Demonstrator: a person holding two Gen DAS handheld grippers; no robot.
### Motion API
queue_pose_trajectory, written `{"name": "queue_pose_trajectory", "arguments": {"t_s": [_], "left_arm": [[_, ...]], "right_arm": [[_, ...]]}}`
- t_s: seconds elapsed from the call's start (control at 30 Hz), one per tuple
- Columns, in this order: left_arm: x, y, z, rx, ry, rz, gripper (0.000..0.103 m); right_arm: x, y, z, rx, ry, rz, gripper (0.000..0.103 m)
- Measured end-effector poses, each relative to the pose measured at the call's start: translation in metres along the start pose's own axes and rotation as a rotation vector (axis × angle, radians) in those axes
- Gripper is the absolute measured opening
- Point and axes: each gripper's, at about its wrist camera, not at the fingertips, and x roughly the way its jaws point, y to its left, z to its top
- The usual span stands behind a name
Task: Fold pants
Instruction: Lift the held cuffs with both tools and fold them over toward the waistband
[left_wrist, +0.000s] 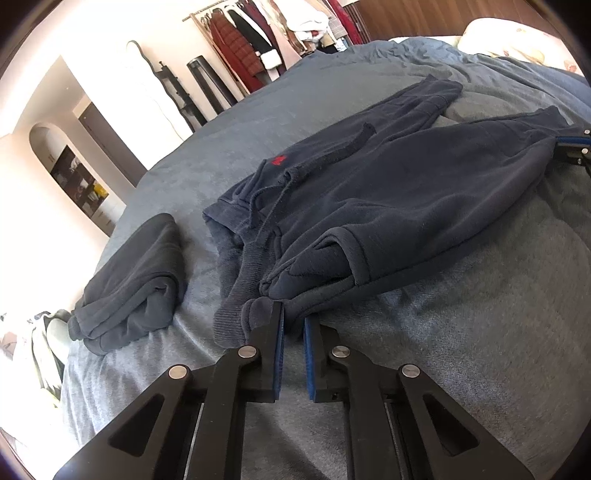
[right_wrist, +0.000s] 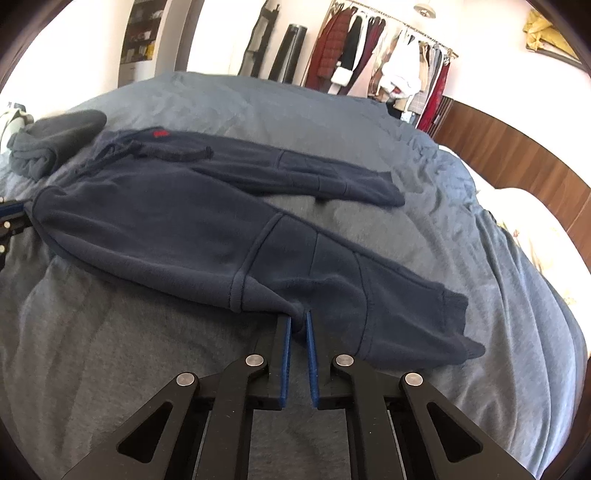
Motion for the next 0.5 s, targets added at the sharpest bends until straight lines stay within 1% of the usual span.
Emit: {"name": "queue_pose_trajectory", "arguments": {"t_s": [0.13,0.3,0.5], "left_arm": [[-0.003,0.002,0.003,-0.022,0.0,0.008,0.011],[-0.006,0.006,0.01,-0.032,-0.021,0.023,0.01],[-0.008,0.015,0.027,-0.055,-0.045,0.044,0.009]], "right_arm": [[-0.008,-0.002,0.003,-0.002,-0.039,-0.008,0.008],[-0.015,-0.003,0.011,-0.029,-0.075,-0.027,0.008],[-0.021,-0.013,0.032,-0.026,-0.124,-0.032,0.008]]}}
